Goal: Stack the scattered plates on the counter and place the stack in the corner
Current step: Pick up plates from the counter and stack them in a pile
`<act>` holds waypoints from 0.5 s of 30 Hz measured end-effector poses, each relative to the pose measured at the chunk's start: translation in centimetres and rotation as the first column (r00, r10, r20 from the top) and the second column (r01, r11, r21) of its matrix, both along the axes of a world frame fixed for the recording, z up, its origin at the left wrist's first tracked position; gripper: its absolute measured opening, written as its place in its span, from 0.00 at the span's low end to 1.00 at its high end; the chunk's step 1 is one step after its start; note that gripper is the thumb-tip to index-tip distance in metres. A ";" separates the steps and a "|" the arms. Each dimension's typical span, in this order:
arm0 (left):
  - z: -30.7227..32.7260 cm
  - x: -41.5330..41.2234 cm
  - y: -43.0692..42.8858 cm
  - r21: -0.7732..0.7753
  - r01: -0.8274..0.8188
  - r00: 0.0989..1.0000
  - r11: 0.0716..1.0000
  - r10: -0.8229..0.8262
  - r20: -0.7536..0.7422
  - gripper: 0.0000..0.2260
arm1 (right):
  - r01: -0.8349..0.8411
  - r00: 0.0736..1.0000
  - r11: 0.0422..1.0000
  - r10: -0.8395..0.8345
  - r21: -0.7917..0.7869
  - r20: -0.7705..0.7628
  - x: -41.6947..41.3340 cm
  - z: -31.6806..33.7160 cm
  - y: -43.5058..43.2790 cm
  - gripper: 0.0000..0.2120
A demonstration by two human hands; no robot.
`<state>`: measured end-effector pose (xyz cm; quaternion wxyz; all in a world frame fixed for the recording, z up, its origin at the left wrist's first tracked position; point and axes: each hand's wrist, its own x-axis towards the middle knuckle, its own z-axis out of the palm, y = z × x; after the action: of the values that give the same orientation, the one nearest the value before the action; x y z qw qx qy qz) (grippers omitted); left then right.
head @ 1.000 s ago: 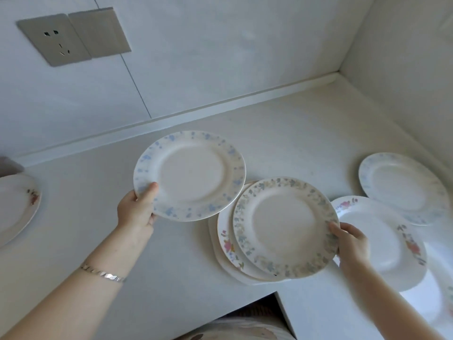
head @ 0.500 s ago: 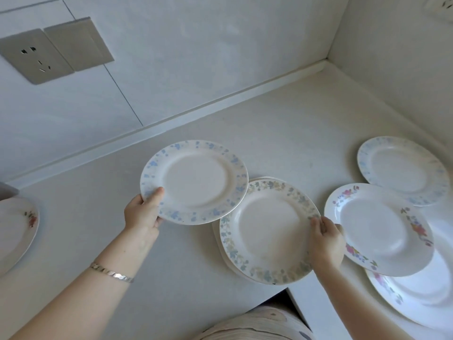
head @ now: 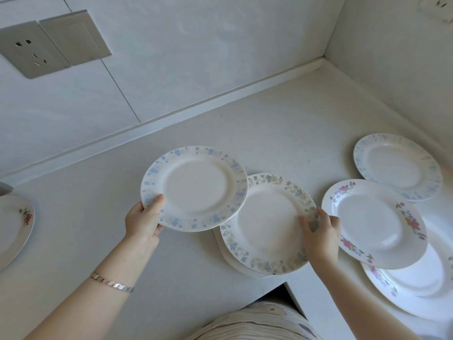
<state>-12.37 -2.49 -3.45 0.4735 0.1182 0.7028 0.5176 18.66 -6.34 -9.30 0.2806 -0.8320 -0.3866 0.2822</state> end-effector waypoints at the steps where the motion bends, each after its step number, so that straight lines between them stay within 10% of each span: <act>1: 0.0 0.1 0.0 0.004 0.009 1.000 1.000 -0.009 0.001 0.06 | -0.026 0.999 0.999 0.027 -0.019 0.034 0.0 0.1 0.0 0.26; 5: 0.0 0.9 -0.2 0.024 0.089 0.995 0.996 -0.087 -0.055 0.07 | -0.117 0.982 0.991 0.104 0.071 0.160 -0.3 2.2 0.8 0.24; 10: -0.2 4.4 -0.9 -0.001 0.242 0.969 0.970 -0.242 -0.055 0.07 | -0.160 0.872 0.978 0.203 0.133 -0.445 -1.4 6.9 2.6 0.18; 15: -1.5 8.0 -2.1 -0.052 0.490 0.864 0.870 -0.493 -0.101 0.06 | -0.169 0.973 0.983 0.155 -0.075 -0.172 0.7 5.7 1.1 0.28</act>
<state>-4.38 -4.56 -4.95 0.5511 0.3160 0.6811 0.3641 19.35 -5.25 -3.56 0.2505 -0.7830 -0.4157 0.3891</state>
